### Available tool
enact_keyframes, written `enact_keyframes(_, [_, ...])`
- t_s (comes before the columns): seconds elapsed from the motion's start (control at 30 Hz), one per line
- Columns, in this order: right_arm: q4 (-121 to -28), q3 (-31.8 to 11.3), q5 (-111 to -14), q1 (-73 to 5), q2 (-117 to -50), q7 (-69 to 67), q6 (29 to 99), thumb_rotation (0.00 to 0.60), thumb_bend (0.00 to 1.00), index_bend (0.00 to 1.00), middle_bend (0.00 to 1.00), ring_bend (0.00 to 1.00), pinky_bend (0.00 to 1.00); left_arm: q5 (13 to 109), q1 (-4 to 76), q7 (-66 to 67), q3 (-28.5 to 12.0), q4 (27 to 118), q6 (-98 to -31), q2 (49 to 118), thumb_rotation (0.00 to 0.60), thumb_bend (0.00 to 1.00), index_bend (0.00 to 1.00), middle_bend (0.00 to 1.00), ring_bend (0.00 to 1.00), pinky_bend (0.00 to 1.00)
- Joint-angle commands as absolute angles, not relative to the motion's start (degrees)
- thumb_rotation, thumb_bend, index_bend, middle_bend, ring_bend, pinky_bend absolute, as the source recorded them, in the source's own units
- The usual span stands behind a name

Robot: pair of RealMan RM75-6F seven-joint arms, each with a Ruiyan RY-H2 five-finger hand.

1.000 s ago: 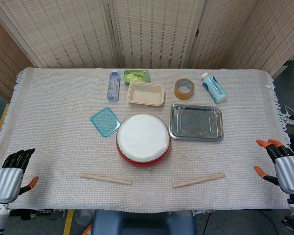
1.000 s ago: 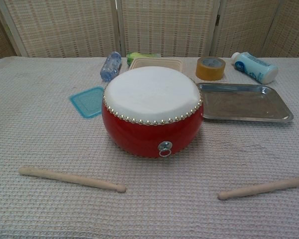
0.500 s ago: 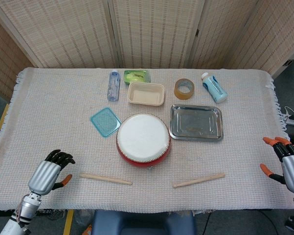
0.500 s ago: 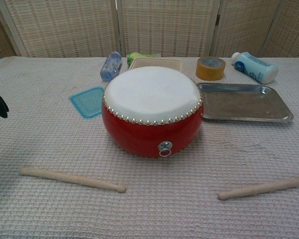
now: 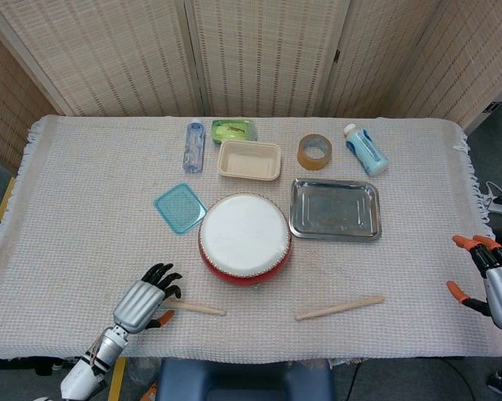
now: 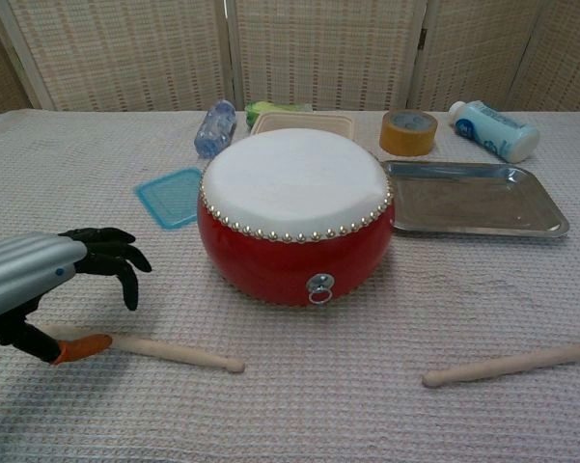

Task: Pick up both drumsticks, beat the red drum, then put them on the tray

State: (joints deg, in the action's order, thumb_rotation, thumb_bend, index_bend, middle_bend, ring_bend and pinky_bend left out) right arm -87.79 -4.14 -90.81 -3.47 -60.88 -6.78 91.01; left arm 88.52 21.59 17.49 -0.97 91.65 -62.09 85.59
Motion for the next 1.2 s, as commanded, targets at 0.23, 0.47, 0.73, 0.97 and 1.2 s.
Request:
enact_keyframes(0.23, [-87.68, -4.01, -90.58, -3.37, -60.89, -6.95, 90.74, 0.6, 0.13, 0.22, 0.28, 0.2, 0.37, 79.94, 23.57, 27.32, -1.84, 91.26, -58.19, 92.26, 0.6, 0.36, 0.42, 0.16, 0.03, 0.07])
enact_keyframes(0.47, [-87.26, -3.91, -90.41, -3.08, -60.88, -7.4, 90.89, 0.6, 0.13, 0.22, 0.28, 0.2, 0.37, 74.65, 24.37, 30.76, -2.65, 91.45, -57.77, 94.43, 0.6, 0.36, 0.45, 0.17, 0.03, 0.07])
enact_keyframes(0.73, [-86.99, -3.91, -90.33, -2.97, -60.96, -7.67, 90.95, 0.6, 0.13, 0.22, 0.28, 0.2, 0.37, 73.34, 24.67, 31.5, -2.55, 91.76, -58.79, 95.36, 0.6, 0.38, 0.49, 0.17, 0.03, 0.07])
enact_keyframes(0.97, [-86.55, -4.01, -90.05, -2.91, -61.07, -8.23, 90.89, 0.6, 0.13, 0.22, 0.28, 0.2, 0.37, 72.01, 25.07, 31.37, -2.49, 90.85, -59.49, 96.45, 0.6, 0.4, 0.53, 0.19, 0.04, 0.07])
enact_keyframes(1.2, [-86.37, -4.1, -90.09, -2.99, -61.11, -8.7, 90.85, 0.6, 0.13, 0.22, 0.28, 0.2, 0.37, 74.51, 23.97, 20.55, -2.25, 91.6, -61.0, 95.76, 0.6, 0.42, 0.64, 0.31, 0.14, 0.1])
